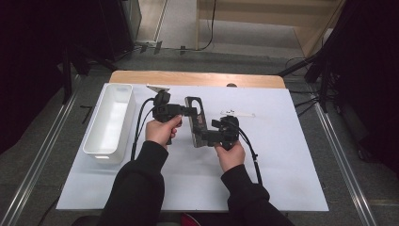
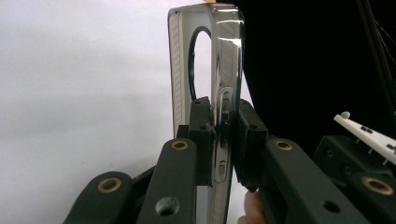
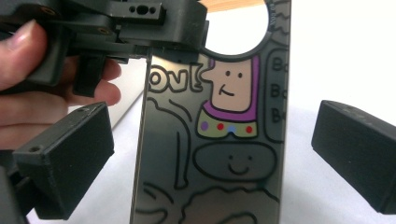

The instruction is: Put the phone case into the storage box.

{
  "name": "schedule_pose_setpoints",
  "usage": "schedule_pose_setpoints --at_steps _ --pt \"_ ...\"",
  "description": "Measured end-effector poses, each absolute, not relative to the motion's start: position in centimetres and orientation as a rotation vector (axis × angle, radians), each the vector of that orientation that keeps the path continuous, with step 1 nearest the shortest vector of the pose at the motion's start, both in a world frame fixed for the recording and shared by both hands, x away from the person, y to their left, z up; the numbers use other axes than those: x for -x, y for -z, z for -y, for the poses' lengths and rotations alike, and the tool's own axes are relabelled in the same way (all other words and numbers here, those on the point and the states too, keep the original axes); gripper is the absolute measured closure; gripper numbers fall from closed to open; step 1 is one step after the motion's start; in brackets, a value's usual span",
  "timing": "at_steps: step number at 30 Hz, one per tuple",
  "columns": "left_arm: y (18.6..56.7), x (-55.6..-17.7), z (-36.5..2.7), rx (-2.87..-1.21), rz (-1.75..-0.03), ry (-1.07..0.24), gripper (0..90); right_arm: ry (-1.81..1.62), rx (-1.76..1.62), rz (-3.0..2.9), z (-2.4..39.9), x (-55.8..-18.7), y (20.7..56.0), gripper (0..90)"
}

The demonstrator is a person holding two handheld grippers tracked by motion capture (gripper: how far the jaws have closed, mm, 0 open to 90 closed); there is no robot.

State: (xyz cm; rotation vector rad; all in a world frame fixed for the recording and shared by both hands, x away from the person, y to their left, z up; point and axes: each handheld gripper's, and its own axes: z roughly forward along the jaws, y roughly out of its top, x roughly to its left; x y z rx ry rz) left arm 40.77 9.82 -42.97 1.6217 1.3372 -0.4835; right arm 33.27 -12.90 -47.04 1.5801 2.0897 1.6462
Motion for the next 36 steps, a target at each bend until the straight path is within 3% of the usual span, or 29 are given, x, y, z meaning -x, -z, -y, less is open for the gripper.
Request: schedule_pose_setpoints --at_steps 34,36 --pt "41.6 -38.7 -11.4 -1.798 -1.119 0.454 79.8 -1.635 -1.561 -2.259 17.1 -33.1 45.7 0.0" --pt "41.8 -38.6 -11.5 -1.808 -1.109 0.462 79.8 -1.601 -1.551 -2.246 17.3 -33.0 45.6 6.7"
